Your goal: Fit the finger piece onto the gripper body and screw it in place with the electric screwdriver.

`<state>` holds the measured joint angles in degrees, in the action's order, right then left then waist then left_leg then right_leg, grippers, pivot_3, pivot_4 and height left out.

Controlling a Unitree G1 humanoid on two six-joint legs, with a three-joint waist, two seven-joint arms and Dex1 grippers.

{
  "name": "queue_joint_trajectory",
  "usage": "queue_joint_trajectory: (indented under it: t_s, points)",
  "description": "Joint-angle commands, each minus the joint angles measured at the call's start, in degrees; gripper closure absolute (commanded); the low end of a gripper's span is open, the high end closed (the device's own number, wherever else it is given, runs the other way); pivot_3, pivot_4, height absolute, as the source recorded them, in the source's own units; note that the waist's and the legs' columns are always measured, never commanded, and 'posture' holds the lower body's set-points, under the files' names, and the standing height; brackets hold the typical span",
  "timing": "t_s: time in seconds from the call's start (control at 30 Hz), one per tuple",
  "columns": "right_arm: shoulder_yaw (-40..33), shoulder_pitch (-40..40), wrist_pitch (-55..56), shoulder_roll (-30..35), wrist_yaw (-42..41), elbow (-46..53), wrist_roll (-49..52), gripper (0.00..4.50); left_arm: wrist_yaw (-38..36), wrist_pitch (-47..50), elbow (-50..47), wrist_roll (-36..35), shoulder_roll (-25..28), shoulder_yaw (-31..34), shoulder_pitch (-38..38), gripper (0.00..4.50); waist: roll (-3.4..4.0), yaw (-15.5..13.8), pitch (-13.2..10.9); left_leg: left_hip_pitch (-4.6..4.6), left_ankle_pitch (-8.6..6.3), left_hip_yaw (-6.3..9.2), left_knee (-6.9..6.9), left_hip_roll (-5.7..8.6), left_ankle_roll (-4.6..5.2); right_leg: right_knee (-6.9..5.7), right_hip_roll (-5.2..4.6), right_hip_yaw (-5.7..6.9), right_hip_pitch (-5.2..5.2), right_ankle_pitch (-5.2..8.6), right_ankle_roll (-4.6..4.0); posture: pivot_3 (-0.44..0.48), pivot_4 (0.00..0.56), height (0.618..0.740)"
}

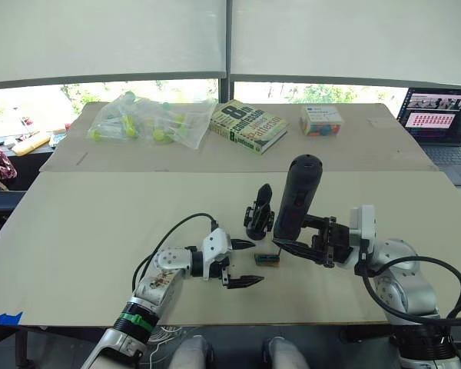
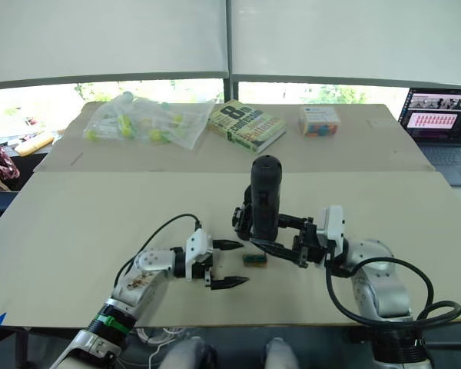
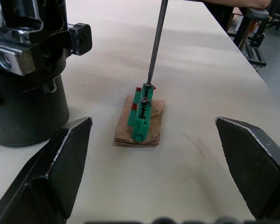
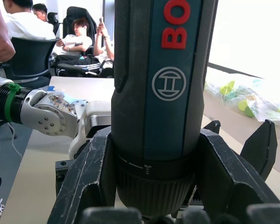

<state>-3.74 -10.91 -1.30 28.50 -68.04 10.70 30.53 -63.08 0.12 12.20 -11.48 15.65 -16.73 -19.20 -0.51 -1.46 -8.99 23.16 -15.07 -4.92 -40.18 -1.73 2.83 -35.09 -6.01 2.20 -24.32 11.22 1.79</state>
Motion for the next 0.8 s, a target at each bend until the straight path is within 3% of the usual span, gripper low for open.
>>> queue_joint_trajectory:
  t_s: [0.03, 0.4, 0.8]
  points:
    - [-1.2, -1.22, 0.53, 0.62, 0.55, 1.8, 1.52, 2.56, -0.14, -0.07, -0.96, -1.12, -0.31, 0.31, 0.41, 0.0, 0.0, 0.01, 0.0, 0.0, 0.0, 0.0, 0.0, 0.0, 0.0, 0.0, 0.0, 0.0, 0.0, 0.0, 0.0, 0.0, 0.15, 0.74]
    - [-3.57, -1.8, -3.43, 1.77, 1.68, 6.45, 8.77, 2.56, -4.45, -0.73, -4.35, -5.98, 2.88, 3.69, 1.83, 0.0, -0.01, 0.75, -0.01, 0.05, -0.01, 0.0, 0.03, -0.07, 0.01, 0.0, 0.01, 0.01, -0.08, 0.0, 0.0, 0.0, 0.15, 0.74]
    - [-10.79, -6.8, -10.2, 7.44, 5.51, 7.98, 15.61, 2.56, -8.43, 5.16, -14.03, -16.95, 11.81, 12.82, 4.17, 0.0, -0.02, 0.78, -0.02, 0.07, -0.01, -0.01, 0.06, -0.09, 0.01, 0.03, 0.0, 0.01, -0.11, 0.0, -0.01, 0.0, 0.15, 0.74]
